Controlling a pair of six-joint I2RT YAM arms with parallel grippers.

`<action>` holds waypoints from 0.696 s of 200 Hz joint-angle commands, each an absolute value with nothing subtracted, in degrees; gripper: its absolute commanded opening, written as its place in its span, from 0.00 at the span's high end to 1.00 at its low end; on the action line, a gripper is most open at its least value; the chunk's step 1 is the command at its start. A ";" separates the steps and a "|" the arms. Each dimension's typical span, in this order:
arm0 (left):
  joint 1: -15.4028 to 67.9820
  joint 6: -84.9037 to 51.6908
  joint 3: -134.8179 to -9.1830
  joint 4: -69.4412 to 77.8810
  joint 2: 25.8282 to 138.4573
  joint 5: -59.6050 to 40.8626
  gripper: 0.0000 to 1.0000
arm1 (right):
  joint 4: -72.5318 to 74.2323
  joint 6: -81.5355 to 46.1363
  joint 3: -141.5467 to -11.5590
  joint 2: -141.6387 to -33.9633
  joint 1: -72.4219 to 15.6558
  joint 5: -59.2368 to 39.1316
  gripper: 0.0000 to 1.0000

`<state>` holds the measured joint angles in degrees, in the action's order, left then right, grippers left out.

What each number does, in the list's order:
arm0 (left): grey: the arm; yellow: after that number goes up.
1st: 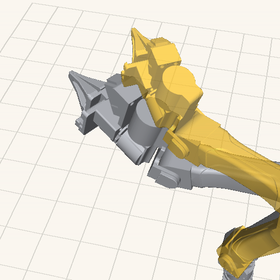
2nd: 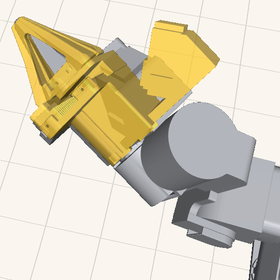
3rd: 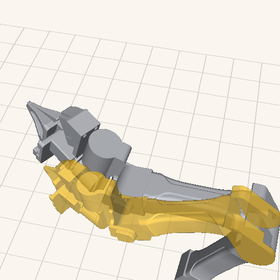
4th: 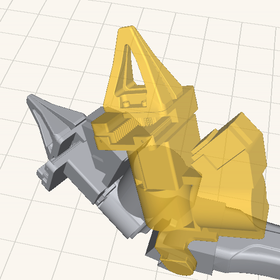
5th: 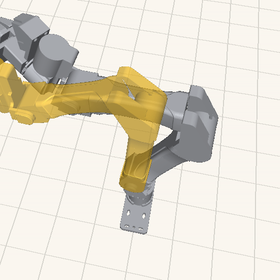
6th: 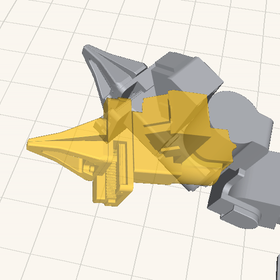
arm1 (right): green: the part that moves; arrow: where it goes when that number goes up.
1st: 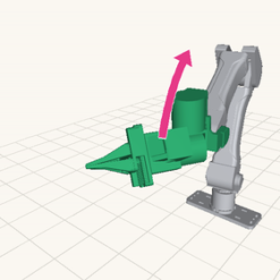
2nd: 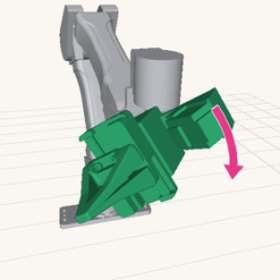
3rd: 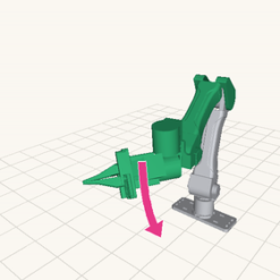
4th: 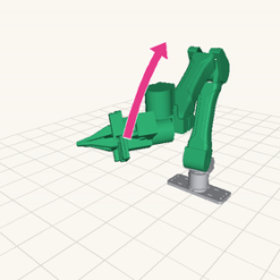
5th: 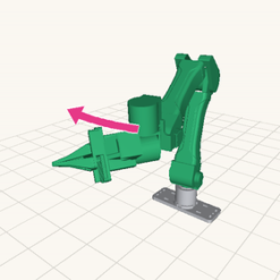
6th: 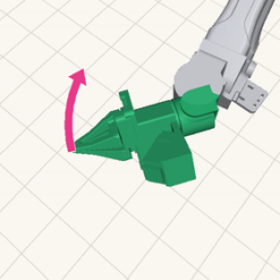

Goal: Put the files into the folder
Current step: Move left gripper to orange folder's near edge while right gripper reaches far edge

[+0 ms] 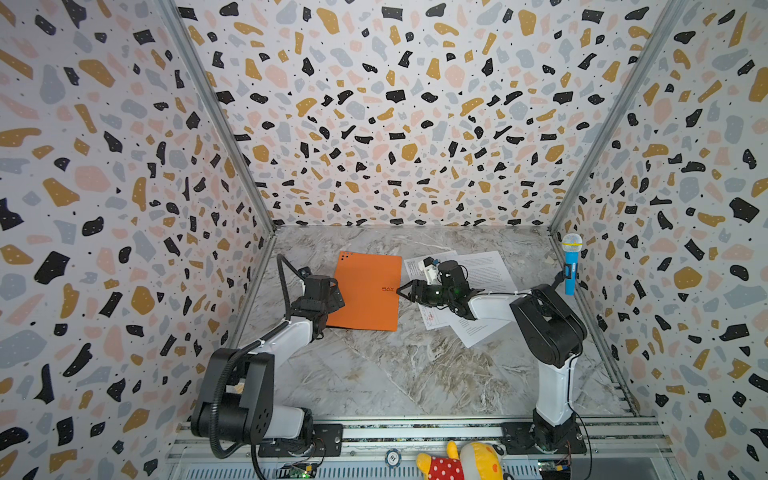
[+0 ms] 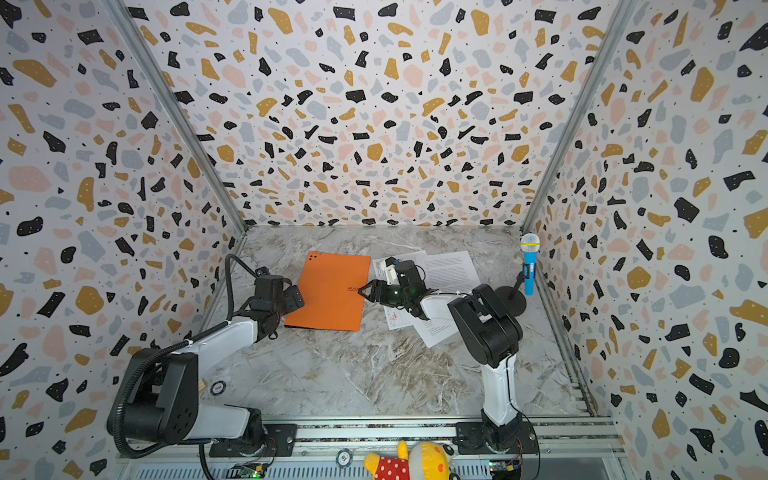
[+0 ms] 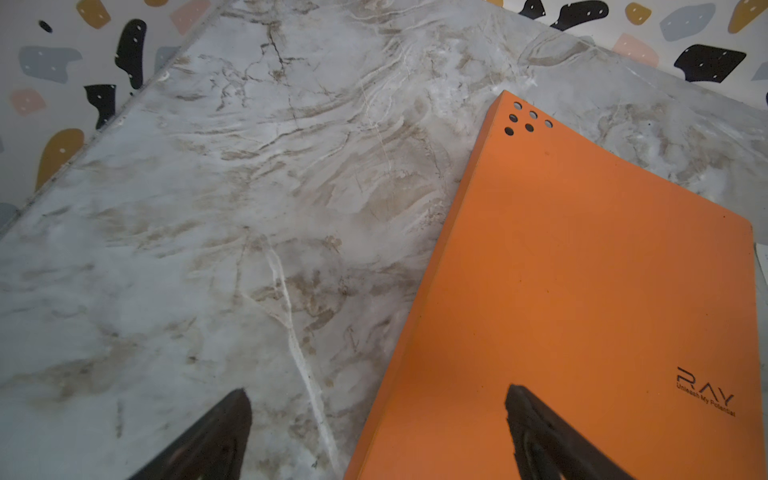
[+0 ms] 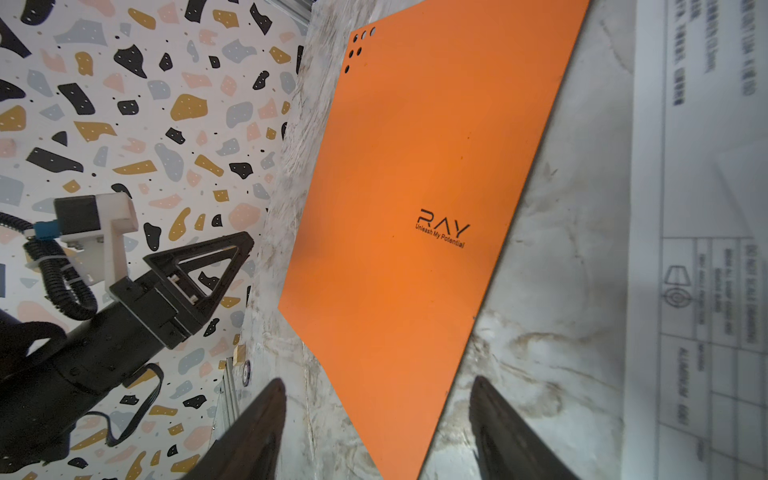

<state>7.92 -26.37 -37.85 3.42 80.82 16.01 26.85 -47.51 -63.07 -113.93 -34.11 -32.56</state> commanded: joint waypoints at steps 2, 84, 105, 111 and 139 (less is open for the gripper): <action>7.64 -25.87 -36.55 5.80 82.13 12.07 0.07 | 23.25 -46.98 -65.22 -114.93 -34.54 -31.90 0.30; 7.65 -26.82 -32.17 9.87 82.92 3.22 0.13 | 18.41 -45.69 -69.78 -118.89 -35.31 -31.73 0.31; 7.65 -26.46 -32.26 10.08 83.27 1.37 0.14 | 18.13 -45.59 -70.10 -119.35 -35.28 -31.73 0.31; 7.65 -26.38 -32.26 10.32 83.27 0.55 0.15 | 18.04 -45.53 -70.17 -119.43 -35.28 -31.73 0.31; 7.65 -26.61 -32.18 11.16 82.99 -2.60 0.17 | 17.08 -44.94 -70.43 -119.36 -35.29 -31.48 0.31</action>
